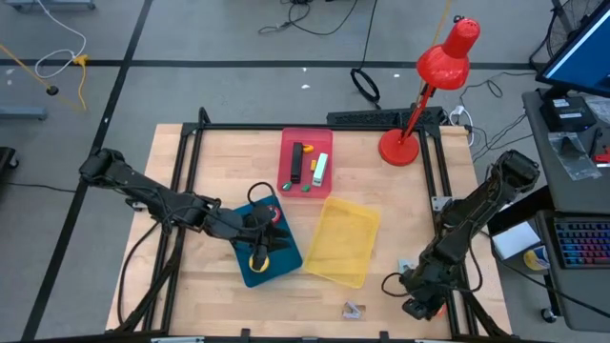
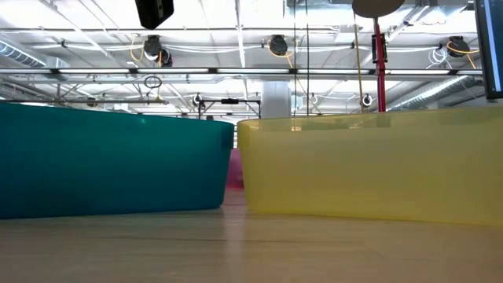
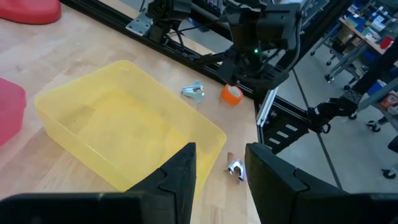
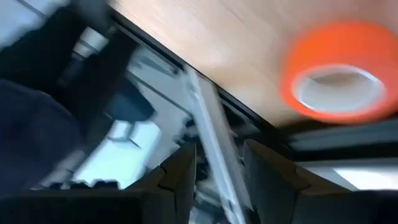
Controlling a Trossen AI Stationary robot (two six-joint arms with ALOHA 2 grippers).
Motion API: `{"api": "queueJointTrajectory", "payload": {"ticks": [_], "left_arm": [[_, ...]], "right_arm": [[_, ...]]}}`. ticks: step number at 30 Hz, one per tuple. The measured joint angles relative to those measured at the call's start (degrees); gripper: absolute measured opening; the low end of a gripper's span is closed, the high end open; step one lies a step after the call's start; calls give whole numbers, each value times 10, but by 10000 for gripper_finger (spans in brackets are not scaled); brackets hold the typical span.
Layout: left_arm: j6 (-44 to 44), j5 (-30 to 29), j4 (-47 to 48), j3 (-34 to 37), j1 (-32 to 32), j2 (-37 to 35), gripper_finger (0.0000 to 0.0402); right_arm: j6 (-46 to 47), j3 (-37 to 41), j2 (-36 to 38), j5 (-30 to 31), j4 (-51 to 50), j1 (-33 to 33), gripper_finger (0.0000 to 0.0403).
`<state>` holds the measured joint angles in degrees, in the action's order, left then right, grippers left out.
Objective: Pick and place Stapler, Stapler remover, tape
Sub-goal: Put the orange tape into the blue bin
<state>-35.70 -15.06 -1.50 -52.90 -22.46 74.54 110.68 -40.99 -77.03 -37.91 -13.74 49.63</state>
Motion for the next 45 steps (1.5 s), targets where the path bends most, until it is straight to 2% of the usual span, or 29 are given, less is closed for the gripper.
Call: {"api": "queueJointTrajectory", "payload": {"ticks": [4,14,33,39,45], "left_arm": [[7,-5,0,0,0,0,136],[10,-18,0,0,0,0,136],[14,-21,0,0,0,0,136],[15,-21,0,0,0,0,136],[15,-21,0,0,0,0,136]], "right_arm": [[-38,0,0,-43,-62,-1,127],[-53,0,-3,36,-76,5,127],[-80,-3,-107,22,-73,25,127],[-87,-3,-112,45,-74,23,127],[-90,-2,-114,38,-71,10,128]]}}
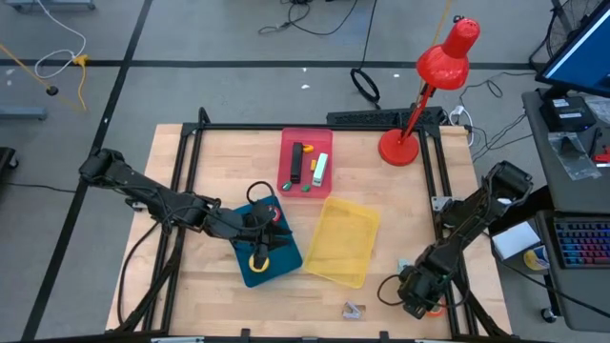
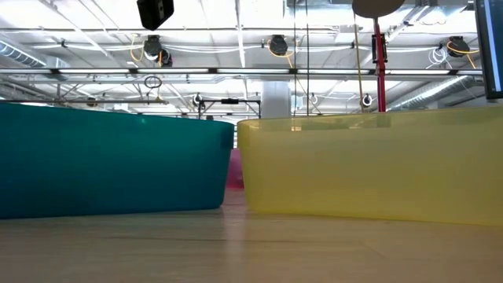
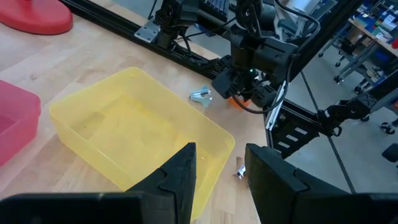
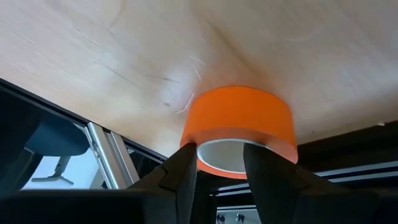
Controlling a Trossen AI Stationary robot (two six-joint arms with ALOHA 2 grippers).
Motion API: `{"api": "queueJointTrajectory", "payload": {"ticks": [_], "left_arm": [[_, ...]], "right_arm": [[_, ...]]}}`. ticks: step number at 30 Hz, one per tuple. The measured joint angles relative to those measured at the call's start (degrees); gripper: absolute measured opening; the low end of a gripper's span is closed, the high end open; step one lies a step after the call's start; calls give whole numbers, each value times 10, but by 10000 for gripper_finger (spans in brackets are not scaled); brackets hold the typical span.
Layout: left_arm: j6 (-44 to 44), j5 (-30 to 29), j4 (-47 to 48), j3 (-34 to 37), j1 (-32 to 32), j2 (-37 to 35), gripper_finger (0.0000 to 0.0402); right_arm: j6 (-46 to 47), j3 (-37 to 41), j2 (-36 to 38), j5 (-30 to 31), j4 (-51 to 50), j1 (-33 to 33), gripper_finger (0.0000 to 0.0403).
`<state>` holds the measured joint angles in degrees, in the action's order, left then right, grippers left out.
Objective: Pick and place Stapler, Stapler remover, tape
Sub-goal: Put the orange tape into the blue bin
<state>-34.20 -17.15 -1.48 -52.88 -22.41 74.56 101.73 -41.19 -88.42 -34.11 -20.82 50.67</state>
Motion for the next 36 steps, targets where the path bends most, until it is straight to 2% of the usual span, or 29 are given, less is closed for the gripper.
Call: {"api": "queueJointTrajectory", "payload": {"ticks": [7,17,27,36], "left_arm": [[-1,0,0,0,0,0,136],[-1,0,0,0,0,0,136],[-1,0,0,0,0,0,136],[9,0,0,0,0,0,136]], "right_arm": [[-5,2,17,-5,7,0,123],[24,3,75,125,13,1,118],[35,3,59,120,14,4,122],[41,1,0,131,96,4,148]]}}
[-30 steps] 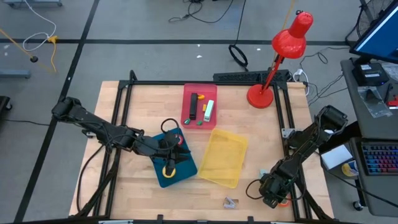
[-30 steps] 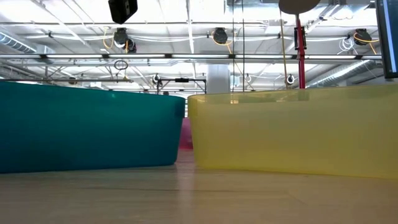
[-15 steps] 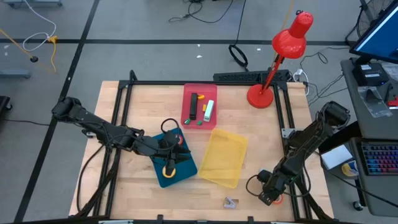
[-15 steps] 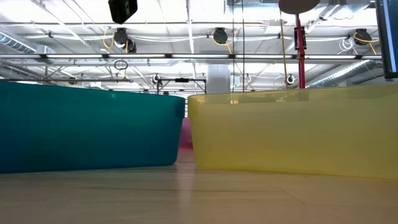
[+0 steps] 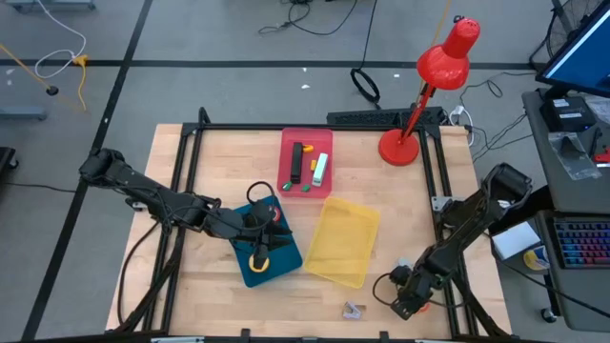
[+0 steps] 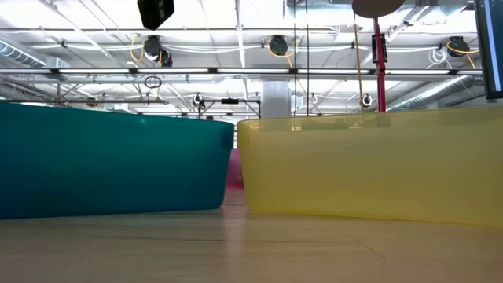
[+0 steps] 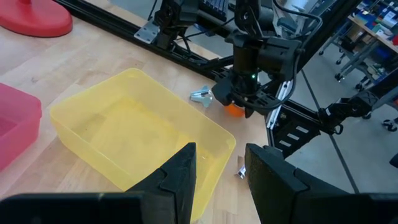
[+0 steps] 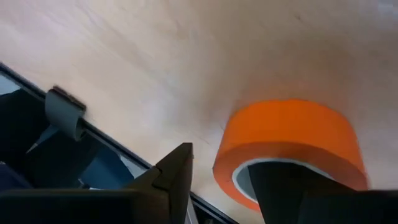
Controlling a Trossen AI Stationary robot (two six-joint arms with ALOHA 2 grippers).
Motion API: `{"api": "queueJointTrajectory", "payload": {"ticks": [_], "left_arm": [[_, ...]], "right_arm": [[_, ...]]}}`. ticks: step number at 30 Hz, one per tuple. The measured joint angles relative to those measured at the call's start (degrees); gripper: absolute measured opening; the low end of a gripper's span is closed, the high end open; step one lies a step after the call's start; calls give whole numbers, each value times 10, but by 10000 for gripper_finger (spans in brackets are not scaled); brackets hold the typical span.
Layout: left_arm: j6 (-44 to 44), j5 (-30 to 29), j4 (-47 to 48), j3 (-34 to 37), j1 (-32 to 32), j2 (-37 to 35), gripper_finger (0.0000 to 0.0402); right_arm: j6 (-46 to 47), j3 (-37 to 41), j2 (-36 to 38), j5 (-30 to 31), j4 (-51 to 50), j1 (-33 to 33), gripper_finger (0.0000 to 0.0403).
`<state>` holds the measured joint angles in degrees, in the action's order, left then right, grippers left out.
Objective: Pick and place Stapler, Stapler remover, tape
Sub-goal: Put the orange tape into the blue bin
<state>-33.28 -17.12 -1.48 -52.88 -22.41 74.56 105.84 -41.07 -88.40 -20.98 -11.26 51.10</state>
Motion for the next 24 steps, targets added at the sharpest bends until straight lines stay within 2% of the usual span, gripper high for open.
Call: {"api": "queueJointTrajectory", "payload": {"ticks": [5,8,11,13,17,20,24], "left_arm": [[0,0,0,0,0,0,136],[0,0,0,0,0,0,136],[0,0,-1,0,0,0,136],[0,0,-1,0,0,0,136],[-5,6,-11,0,0,0,136],[-2,22,-38,0,0,0,136],[0,35,-84,0,-1,1,136]], "right_arm": [[0,-2,-14,-3,-1,0,140],[3,-1,-12,-3,-5,-1,109],[13,0,-8,-3,2,-1,60],[13,1,-3,-2,33,0,32],[31,2,21,19,170,-2,31],[29,1,52,108,277,-5,31],[-72,0,105,275,342,-27,31]]}}
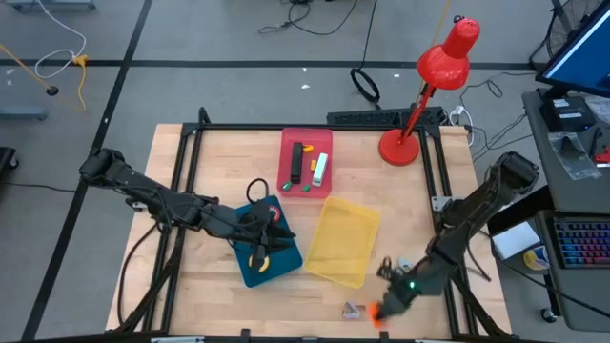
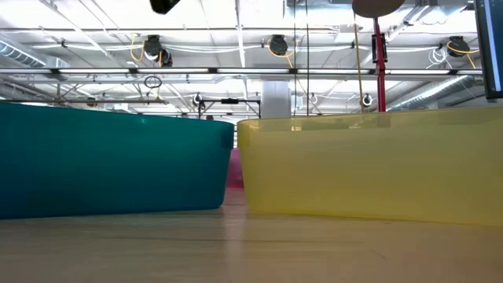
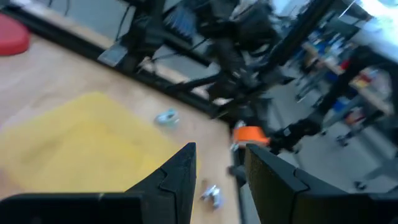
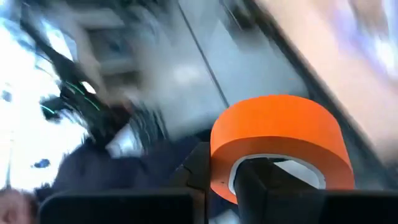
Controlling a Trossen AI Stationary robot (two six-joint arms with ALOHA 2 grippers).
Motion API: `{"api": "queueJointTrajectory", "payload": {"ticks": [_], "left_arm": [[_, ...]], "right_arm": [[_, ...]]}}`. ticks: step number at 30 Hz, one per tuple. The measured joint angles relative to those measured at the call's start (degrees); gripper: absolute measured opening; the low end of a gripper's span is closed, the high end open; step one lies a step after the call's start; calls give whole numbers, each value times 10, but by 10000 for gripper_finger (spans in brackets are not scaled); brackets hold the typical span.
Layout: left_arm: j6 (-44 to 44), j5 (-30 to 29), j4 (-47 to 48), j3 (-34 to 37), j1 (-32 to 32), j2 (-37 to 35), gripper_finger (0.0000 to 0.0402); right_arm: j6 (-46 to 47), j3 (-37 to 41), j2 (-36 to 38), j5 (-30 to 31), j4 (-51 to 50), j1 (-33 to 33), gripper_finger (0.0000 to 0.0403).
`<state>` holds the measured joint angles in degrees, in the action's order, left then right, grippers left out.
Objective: Pick and place Stapler, Stapler remover, tape
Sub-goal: Put the orange tape into the blue bin
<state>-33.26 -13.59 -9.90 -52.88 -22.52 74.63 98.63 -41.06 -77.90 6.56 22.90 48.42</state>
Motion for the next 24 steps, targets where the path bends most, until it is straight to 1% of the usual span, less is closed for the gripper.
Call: {"api": "queueJointTrajectory", "payload": {"ticks": [2,4,7,10,12,14,17,24], "left_arm": [[0,6,-29,0,0,0,136],[0,7,-66,0,0,7,136],[2,20,-125,0,-1,20,136],[-11,26,-197,-1,0,44,136],[-24,35,-230,0,0,64,136],[-38,36,-248,0,1,80,136],[-64,33,-250,0,3,98,136],[-88,15,-251,0,24,130,136]], "right_arm": [[-69,0,24,68,0,-19,31],[-143,0,44,119,5,-45,31],[-251,0,58,161,46,-91,31],[-338,0,57,161,110,-141,31],[-370,0,53,159,155,-171,31],[-393,0,50,152,173,-194,34],[-409,0,50,129,191,-220,35],[-407,-7,45,112,189,-243,34]]}}
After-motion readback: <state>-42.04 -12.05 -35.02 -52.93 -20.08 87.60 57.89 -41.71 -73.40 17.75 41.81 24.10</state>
